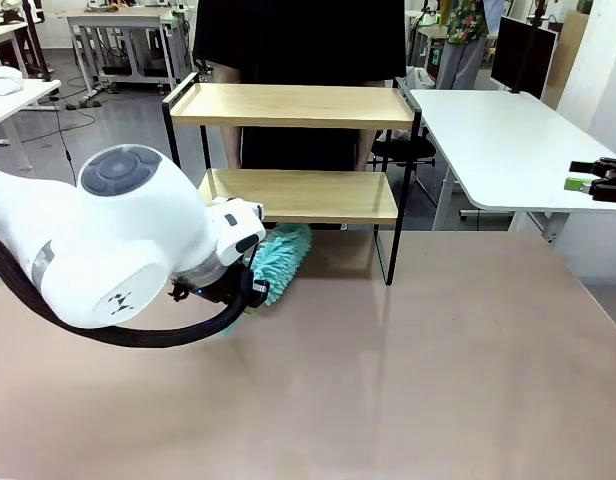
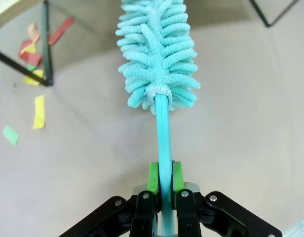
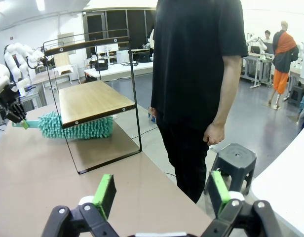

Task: Clean the shelf.
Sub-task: Clean the specific section of the Shelf indicated by the human with the Duster.

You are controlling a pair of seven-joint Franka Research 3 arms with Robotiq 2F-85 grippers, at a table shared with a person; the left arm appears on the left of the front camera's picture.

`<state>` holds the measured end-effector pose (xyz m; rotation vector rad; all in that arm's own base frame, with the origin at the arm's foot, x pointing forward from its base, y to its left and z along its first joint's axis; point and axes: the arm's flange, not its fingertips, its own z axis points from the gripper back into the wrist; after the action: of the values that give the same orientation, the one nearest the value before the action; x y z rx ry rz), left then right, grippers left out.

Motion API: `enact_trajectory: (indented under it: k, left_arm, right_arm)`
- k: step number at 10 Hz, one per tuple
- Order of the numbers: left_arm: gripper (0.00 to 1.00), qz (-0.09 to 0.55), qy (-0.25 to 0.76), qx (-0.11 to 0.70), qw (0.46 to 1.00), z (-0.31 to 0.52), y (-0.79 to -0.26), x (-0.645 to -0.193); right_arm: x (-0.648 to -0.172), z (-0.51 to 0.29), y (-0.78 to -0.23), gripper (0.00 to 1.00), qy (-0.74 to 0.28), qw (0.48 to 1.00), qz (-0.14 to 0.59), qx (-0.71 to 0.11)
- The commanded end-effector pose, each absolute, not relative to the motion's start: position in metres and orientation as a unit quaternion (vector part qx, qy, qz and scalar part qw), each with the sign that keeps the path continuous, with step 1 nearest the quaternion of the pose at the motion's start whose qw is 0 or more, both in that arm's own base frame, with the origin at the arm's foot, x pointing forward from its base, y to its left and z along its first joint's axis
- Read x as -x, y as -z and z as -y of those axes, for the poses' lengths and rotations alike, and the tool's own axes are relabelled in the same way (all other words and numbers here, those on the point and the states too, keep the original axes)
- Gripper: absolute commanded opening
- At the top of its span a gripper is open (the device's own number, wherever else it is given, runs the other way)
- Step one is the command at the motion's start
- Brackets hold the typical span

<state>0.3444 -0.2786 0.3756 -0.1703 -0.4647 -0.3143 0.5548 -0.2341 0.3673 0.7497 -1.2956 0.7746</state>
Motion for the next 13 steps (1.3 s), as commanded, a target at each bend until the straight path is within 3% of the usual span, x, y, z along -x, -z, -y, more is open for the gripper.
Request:
enact_trajectory:
  k: [1,6,7,9,10,11,13]
  left_arm:
    - [0.13,0.199,0.23,0.128,0.944,0.218,-0.409,-0.311]
    - [0.13,0.149,0.354,0.246,0.89,0.157,-0.443,-0.301]
    - [0.13,0.115,0.354,0.264,0.89,0.149,-0.457,-0.3]
    - [0.13,0.054,0.331,0.283,0.898,0.135,-0.491,-0.292]
    - [0.13,0.058,0.327,0.278,0.902,0.126,-0.516,-0.283]
    - [0.13,0.006,0.302,0.287,0.909,0.117,-0.541,-0.277]
    - [0.13,-0.039,0.308,0.242,0.919,0.12,-0.587,-0.263]
  right_arm:
    - [-0.555,0.232,-0.371,1.0,-0.345,0.664,0.575,-0.331]
    - [-0.555,0.232,-0.371,1.0,-0.345,0.664,0.575,-0.331]
    - [-0.555,0.232,-0.371,1.0,-0.345,0.664,0.575,-0.331]
    - [-0.555,0.232,-0.371,1.0,-0.345,0.664,0.575,-0.331]
    - [-0.555,0.232,-0.371,1.0,-0.345,0.664,0.575,-0.331]
    - [-0.555,0.232,-0.371,1.0,-0.345,0.664,0.575,-0.331]
    - [-0.555,0.232,-0.371,1.0,-0.345,0.664,0.575,-0.331]
